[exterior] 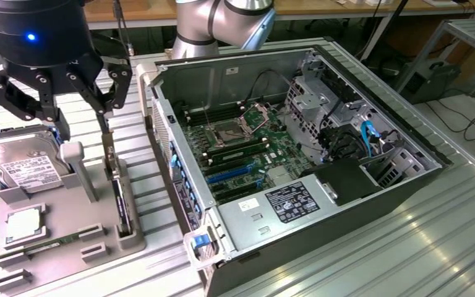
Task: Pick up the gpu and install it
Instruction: 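Pick up the gpu and move the gpu toward the slot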
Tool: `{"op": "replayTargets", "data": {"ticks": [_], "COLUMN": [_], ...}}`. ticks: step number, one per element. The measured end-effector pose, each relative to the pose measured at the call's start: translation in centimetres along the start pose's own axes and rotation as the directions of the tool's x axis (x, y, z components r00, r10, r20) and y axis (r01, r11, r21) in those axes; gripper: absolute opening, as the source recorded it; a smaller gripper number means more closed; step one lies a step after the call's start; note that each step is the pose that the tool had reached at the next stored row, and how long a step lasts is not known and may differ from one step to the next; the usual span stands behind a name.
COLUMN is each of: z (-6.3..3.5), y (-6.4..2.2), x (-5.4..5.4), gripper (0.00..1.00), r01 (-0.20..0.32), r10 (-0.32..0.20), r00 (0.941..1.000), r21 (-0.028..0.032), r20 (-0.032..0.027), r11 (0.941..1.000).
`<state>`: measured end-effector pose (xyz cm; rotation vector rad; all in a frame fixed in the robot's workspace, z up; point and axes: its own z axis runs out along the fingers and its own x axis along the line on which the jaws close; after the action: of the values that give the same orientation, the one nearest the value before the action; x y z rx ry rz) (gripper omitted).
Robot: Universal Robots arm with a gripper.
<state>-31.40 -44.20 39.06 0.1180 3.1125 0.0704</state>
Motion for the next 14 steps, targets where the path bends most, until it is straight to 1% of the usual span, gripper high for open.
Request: {"op": "replayTargets", "data": {"ticks": [1, 3, 4, 5, 7, 8, 9, 11, 12, 13, 14], "z": [0.0, 0.04, 0.08, 0.15, 0.39, 0.72, 1.07, 1.29, 1.41, 1.56, 1.59], "y": [0.0, 0.02, 0.02, 0.02, 0.01, -0.01, -0.02, -0.04, -0.04, -0.05, -0.05], "x": [0.0, 0.0, 0.0, 0.0, 0.0, 0.0, 0.0, 0.0, 0.0, 0.0, 0.0], "gripper": [0.48, 0.6, 0.6, 0.66, 0.66, 0.66, 0.66, 0.66, 0.66, 0.66, 0.66], "r01": [0.0, 0.003, 0.008, 0.014, 0.03, 0.058, 0.084, 0.086, 0.086, 0.086, 0.086], "r10": [0.0, -0.003, -0.008, -0.014, -0.03, -0.058, -0.084, -0.086, -0.086, -0.086, -0.086], "r00": [1.0, 1.0, 1.0, 0.9999, 0.9995, 0.9983, 0.9965, 0.9963, 0.9963, 0.9963, 0.9963], "r21": [0.0, -0.0003, -0.0002, -0.0003, -0.0008, -0.0015, -0.0008, -0.0004, 0.002, 0.0065, 0.0067], "r20": [0.0, 0.0001, -0.0003, -0.0006, -0.0014, -0.0027, -0.0042, -0.004, -0.0042, -0.0041, -0.0042], "r11": [1.0, 1.0, 1.0, 0.9999, 0.9995, 0.9983, 0.9965, 0.9963, 0.9963, 0.9963, 0.9963]}}
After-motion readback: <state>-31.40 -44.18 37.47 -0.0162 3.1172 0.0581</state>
